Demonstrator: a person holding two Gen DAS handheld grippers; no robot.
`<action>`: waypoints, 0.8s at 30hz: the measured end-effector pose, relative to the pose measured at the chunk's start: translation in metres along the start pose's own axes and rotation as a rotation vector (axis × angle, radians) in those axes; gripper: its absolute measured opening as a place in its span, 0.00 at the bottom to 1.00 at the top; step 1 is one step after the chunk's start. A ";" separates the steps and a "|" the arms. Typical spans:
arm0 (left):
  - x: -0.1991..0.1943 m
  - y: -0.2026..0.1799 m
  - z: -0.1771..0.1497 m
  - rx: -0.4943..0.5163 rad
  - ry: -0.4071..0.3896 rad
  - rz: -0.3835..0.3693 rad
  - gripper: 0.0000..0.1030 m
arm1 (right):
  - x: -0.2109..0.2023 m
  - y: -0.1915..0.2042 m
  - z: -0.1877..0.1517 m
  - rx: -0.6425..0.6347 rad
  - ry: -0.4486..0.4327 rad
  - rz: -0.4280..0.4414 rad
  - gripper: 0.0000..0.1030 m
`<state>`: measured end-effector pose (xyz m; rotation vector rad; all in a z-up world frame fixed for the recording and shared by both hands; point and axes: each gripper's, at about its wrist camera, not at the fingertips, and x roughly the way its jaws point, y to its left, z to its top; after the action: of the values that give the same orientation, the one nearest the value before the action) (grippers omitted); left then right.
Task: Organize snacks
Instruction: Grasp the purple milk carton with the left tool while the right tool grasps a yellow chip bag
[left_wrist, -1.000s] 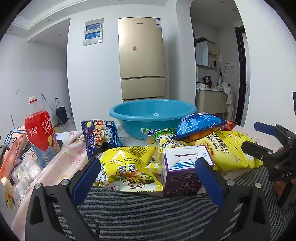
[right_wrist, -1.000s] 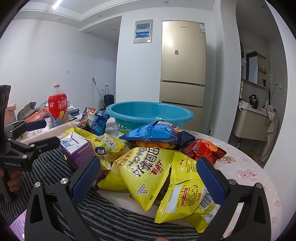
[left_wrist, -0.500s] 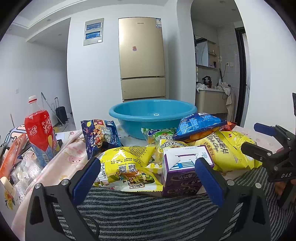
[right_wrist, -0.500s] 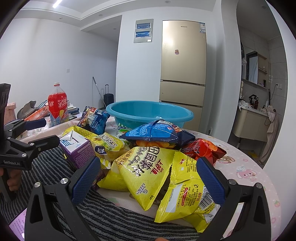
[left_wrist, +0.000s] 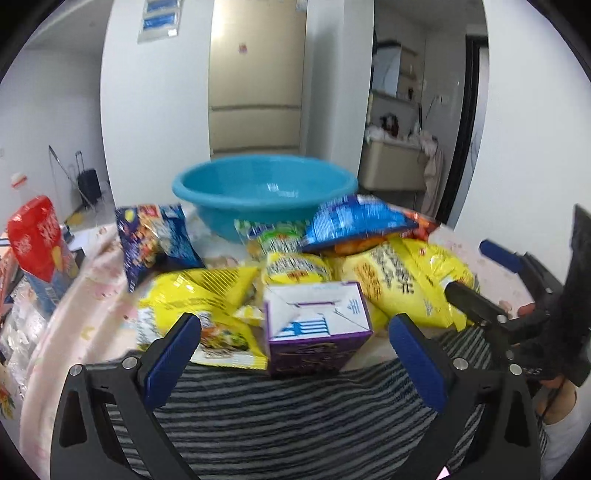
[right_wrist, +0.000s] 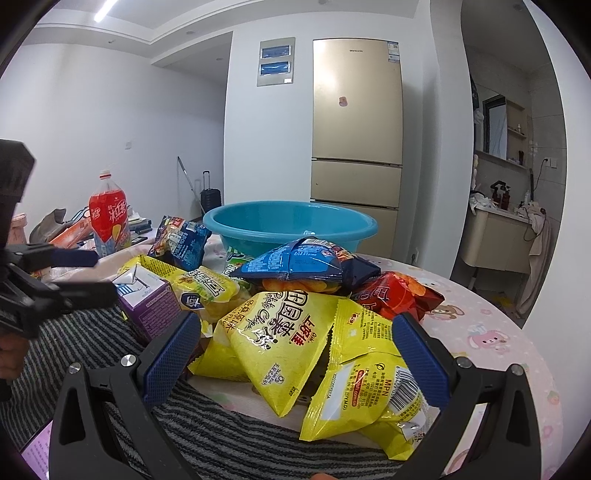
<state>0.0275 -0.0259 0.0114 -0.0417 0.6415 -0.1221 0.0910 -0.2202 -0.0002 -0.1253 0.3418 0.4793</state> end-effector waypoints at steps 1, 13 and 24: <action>0.008 -0.003 -0.002 0.000 0.031 -0.011 1.00 | 0.000 0.000 0.000 0.001 -0.001 0.000 1.00; 0.038 -0.012 -0.024 0.049 0.063 0.064 0.65 | -0.004 -0.008 0.000 0.036 0.003 0.001 1.00; 0.004 -0.006 -0.021 0.003 -0.091 0.047 0.65 | -0.002 -0.070 -0.007 0.282 0.098 0.057 1.00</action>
<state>0.0179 -0.0323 -0.0074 -0.0288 0.5514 -0.0758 0.1206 -0.2836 -0.0033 0.1356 0.5069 0.4779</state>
